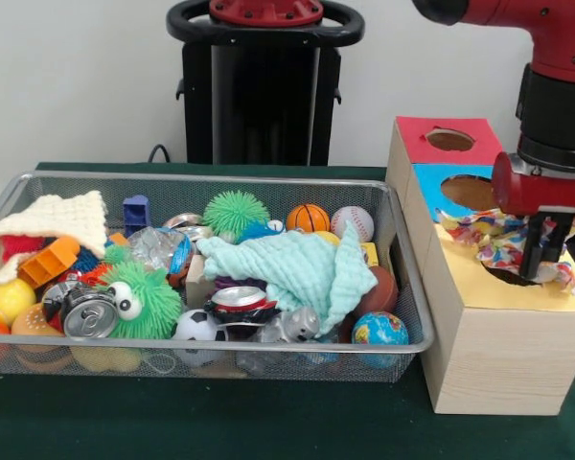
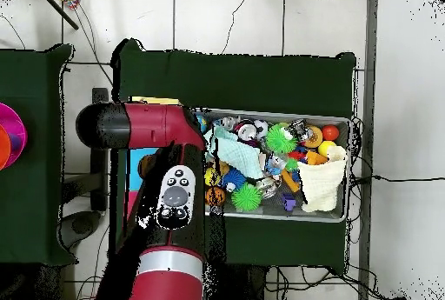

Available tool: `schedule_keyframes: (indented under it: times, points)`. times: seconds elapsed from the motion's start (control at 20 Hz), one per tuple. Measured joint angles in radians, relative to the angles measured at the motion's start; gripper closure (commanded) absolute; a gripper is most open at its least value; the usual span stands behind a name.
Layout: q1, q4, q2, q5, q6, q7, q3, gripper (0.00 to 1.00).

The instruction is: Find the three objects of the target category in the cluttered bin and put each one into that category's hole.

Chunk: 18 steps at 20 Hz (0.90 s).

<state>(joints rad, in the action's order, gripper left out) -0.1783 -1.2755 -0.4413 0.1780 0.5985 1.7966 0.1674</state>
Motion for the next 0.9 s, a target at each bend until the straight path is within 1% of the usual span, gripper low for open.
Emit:
schedule_keyframes:
  times: [0.25, 0.4, 0.65, 0.75, 0.9]
  points:
    - [-0.051, 0.005, 0.015, 0.0, 0.0, 0.008, 0.063, 1.0]
    - [-0.085, 0.014, 0.029, 0.0, 0.0, 0.034, 0.111, 1.0]
    - [-0.121, 0.03, 0.057, 0.0, 0.0, 0.083, 0.17, 1.0]
    - [-0.128, 0.035, 0.068, 0.0, 0.0, 0.107, 0.188, 1.0]
    - [-0.125, 0.036, 0.074, 0.0, 0.0, 0.117, 0.19, 1.0]
